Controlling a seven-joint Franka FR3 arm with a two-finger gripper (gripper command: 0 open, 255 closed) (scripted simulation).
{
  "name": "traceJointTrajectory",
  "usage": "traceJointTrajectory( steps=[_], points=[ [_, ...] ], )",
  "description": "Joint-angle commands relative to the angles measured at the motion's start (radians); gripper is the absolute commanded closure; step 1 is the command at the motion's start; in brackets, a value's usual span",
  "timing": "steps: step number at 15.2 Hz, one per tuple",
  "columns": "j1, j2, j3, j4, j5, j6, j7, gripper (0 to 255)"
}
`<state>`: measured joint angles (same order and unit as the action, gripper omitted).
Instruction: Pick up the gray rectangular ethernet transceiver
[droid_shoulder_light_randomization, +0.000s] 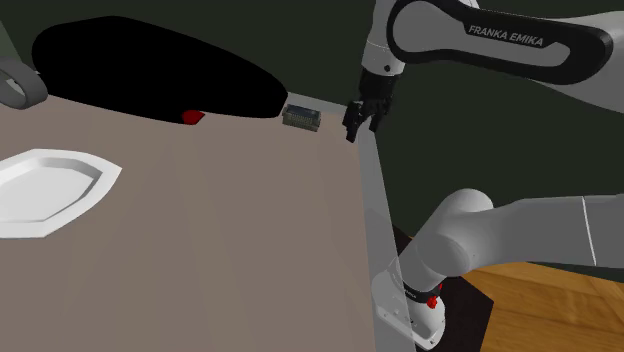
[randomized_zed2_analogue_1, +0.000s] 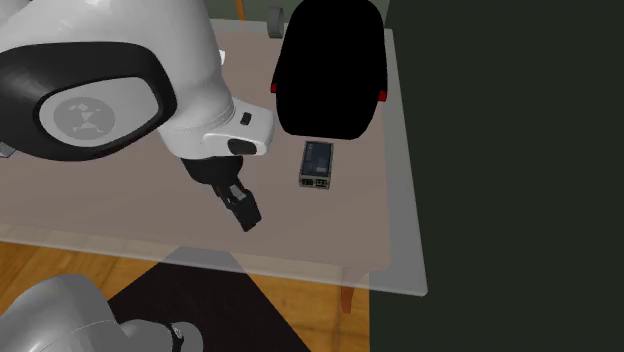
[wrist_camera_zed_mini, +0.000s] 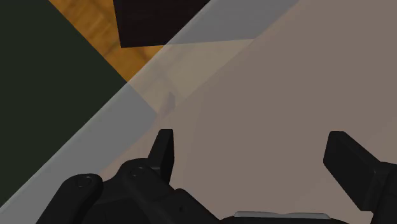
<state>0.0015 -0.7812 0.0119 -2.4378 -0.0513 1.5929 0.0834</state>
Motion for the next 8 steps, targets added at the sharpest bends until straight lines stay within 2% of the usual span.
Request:
traceJointTrajectory(
  steps=[1, 8],
  points=[
    [0.0, 0.0, 0.0, 0.0, 0.0, 0.0, 0.0, 0],
    [0.068, 0.262, -0.098, 0.144, -0.034, 0.149, -0.295, 0]
  ],
)
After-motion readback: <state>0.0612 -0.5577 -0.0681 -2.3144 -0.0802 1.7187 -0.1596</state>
